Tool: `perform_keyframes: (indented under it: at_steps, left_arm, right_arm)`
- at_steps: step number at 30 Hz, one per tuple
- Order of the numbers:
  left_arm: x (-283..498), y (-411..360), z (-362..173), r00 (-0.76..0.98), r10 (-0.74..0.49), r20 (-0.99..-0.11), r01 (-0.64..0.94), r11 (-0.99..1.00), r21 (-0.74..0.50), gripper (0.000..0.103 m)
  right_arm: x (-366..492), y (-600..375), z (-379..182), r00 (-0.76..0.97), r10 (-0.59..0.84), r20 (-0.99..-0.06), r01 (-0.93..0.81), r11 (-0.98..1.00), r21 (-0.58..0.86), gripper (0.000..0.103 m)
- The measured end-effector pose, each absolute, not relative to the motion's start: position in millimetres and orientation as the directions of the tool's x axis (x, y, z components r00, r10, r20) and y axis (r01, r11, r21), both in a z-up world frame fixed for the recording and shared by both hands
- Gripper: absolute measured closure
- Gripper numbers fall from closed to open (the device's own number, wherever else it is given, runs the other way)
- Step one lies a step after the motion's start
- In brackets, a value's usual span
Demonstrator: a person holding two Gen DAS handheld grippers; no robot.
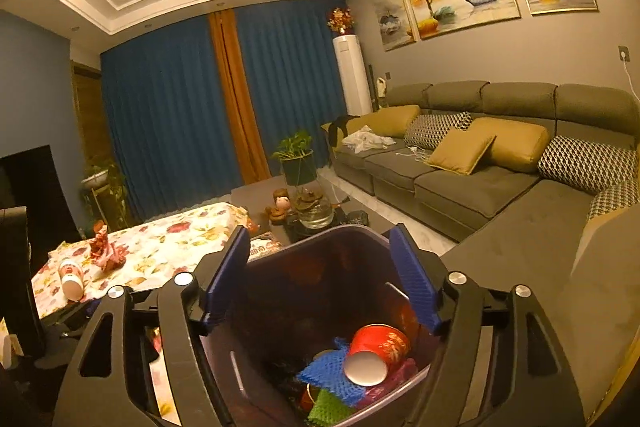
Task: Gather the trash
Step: 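Move both tools back over the table toward the white cup and red snack bag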
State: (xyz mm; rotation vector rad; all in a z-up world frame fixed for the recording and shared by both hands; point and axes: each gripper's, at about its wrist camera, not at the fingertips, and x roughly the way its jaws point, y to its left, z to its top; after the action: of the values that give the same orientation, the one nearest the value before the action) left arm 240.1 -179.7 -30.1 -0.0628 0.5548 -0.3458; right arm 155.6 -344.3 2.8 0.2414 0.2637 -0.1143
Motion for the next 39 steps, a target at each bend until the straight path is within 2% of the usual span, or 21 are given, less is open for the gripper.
perform_keyframes:
  at_steps: [11,19,27,39]
  left_arm:
    - [238,-67,-16,0.868,-0.009,-0.497,-0.038,0.996,-0.085,0.02]
    - [229,22,-7,0.857,0.197,-0.476,-0.249,0.967,-0.048,0.02]
    - [227,92,-5,0.829,0.295,-0.475,-0.359,0.932,-0.046,0.02]
    - [258,149,-3,0.796,0.377,-0.474,-0.456,0.888,-0.061,0.02]
  right_arm:
    - [168,-278,10,0.958,0.046,-0.283,0.008,0.983,0.185,0.026]
    - [199,-189,13,0.931,0.191,-0.312,-0.152,0.978,0.145,0.026]
    - [245,-98,15,0.891,0.294,-0.347,-0.27,0.956,0.117,0.026]
    - [316,-17,-3,0.856,0.334,-0.394,-0.323,0.942,0.097,0.023]
